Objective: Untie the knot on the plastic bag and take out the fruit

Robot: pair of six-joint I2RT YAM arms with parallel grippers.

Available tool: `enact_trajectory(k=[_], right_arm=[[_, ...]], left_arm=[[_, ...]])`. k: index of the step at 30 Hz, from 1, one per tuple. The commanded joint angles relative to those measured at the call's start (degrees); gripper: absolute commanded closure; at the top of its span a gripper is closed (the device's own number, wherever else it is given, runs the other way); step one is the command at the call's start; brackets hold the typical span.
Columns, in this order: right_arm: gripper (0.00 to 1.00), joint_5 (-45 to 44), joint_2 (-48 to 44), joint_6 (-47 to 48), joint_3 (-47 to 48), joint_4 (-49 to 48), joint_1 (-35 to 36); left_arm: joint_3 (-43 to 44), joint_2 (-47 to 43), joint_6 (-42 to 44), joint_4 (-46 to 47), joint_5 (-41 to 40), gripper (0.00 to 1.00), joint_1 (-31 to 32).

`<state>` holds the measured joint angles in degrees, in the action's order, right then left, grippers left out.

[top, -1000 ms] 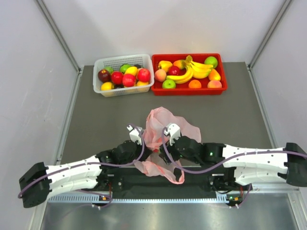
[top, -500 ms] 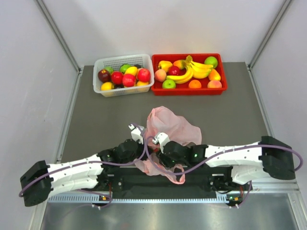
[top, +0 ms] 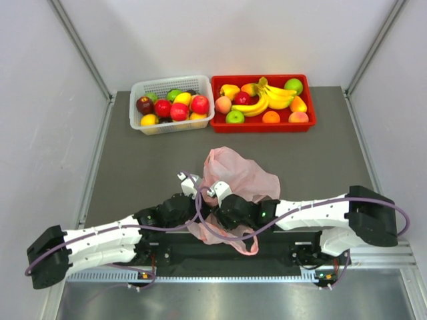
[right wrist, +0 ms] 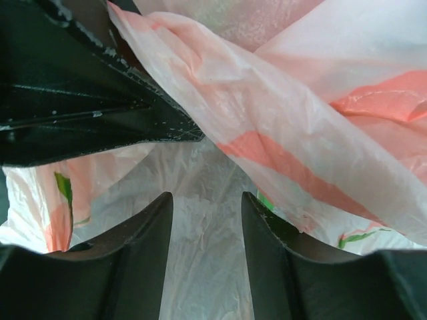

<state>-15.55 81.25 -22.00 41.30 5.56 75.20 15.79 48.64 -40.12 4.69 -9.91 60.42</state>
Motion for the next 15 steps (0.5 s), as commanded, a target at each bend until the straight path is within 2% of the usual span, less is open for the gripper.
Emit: enact_trajectory(k=[1, 15], right_arm=[[0.54, 0.5, -3.1, 1.1, 1.9, -0.1, -0.2], [0.49, -6.4, -2.3, 3.5, 1.4, 1.1, -1.2]], left_arm=[[-0.3, -0.7, 0.0, 1.1, 0.2, 1.00, 0.2], [0.4, 0.1, 0.5, 1.0, 0.2, 1.00, 0.2]])
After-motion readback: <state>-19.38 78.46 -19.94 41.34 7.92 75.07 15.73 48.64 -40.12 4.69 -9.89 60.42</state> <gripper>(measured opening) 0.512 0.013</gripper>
